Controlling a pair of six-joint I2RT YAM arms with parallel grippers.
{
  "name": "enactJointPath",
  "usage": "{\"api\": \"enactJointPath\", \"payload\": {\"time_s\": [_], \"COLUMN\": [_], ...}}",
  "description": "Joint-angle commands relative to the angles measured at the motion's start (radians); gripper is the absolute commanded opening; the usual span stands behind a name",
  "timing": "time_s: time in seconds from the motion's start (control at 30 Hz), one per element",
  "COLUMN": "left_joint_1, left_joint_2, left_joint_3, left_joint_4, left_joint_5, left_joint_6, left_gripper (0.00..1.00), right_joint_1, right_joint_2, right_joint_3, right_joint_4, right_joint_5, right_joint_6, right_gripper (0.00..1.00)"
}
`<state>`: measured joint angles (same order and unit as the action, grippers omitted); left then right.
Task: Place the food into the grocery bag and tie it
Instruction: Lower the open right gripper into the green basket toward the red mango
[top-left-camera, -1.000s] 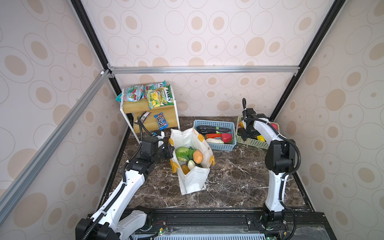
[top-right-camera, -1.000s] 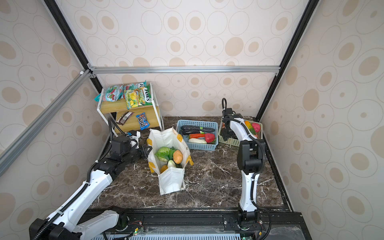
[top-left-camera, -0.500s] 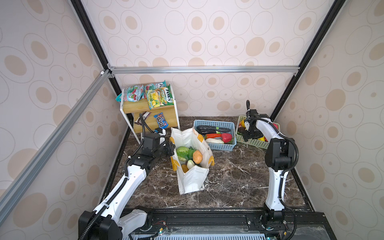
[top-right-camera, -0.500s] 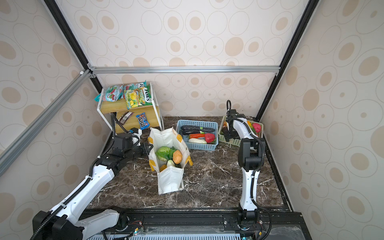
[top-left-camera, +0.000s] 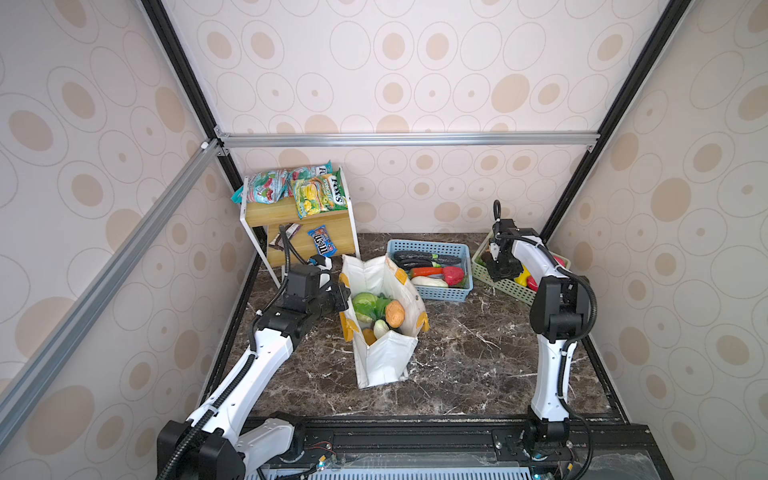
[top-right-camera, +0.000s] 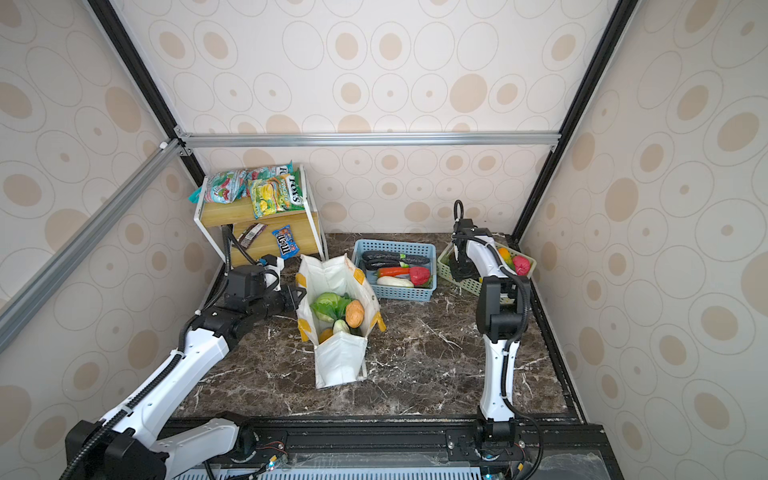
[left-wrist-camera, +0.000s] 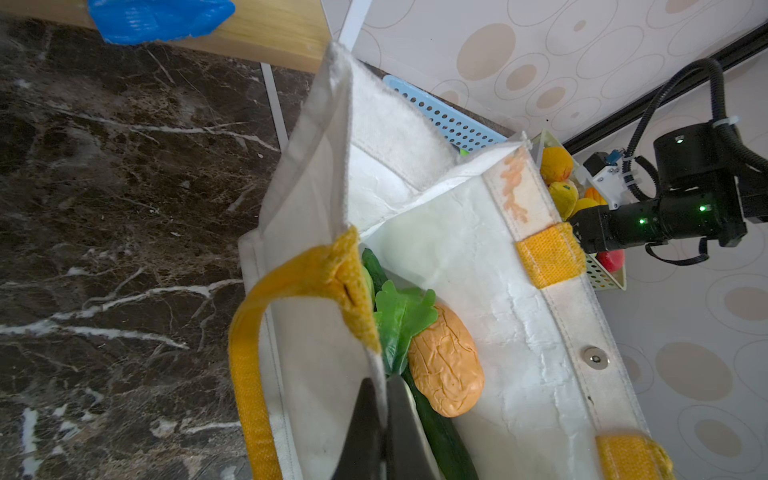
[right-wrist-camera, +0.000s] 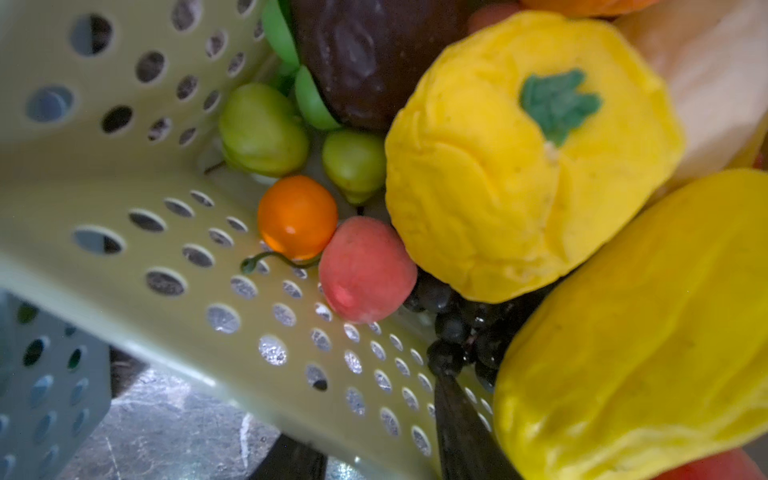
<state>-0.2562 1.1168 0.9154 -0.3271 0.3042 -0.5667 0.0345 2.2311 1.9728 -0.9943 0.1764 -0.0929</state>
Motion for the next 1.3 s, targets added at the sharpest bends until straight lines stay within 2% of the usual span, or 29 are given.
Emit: {"api": "enactJointPath", "payload": {"time_s": [0.0,0.3,0.47,0.8,1.07,1.27], "left_joint_1": [-0.001,0.000,-0.001,-0.001,0.000,0.000], "left_joint_2": [-0.011,-0.026,-0.033,-0.054,-0.084,-0.071], "left_joint_3": [0.039,0.040,0.034,0.006,-0.014,-0.006], "left_joint_4": [0.022,0.021,0.022,0.042,0.029,0.046], "left_joint_5": [-0.006,0.003,0.006,0.019,0.012,0.030], "left_joint_6": [0.022,0.035,0.046,0.048,0.055,0.053], "left_gripper": [0.00,0.00,0.00,0.00,0.00,0.00], "right_joint_1": [-0.004,-0.005,-0.004,-0.005,-0.003,-0.001], "right_joint_2": [-0.017,-0.036,-0.053,-0.090,-0.150,-0.170], "right_joint_3": [-0.028,-0.049,-0.086,-0.174,-0.271,-0.304], "right_joint_4": [-0.051,-0.098,-0.108,-0.067,-0.011,0.023], "right_joint_5": [-0.053,-0.129,-0.165,-0.298,-0.363,-0.438], "right_joint_6": [0.035,0.083,0.159,0.440,0.558,0.585], "right_gripper": [0.36,0.24,0.23,0.22,0.19,0.23]}}
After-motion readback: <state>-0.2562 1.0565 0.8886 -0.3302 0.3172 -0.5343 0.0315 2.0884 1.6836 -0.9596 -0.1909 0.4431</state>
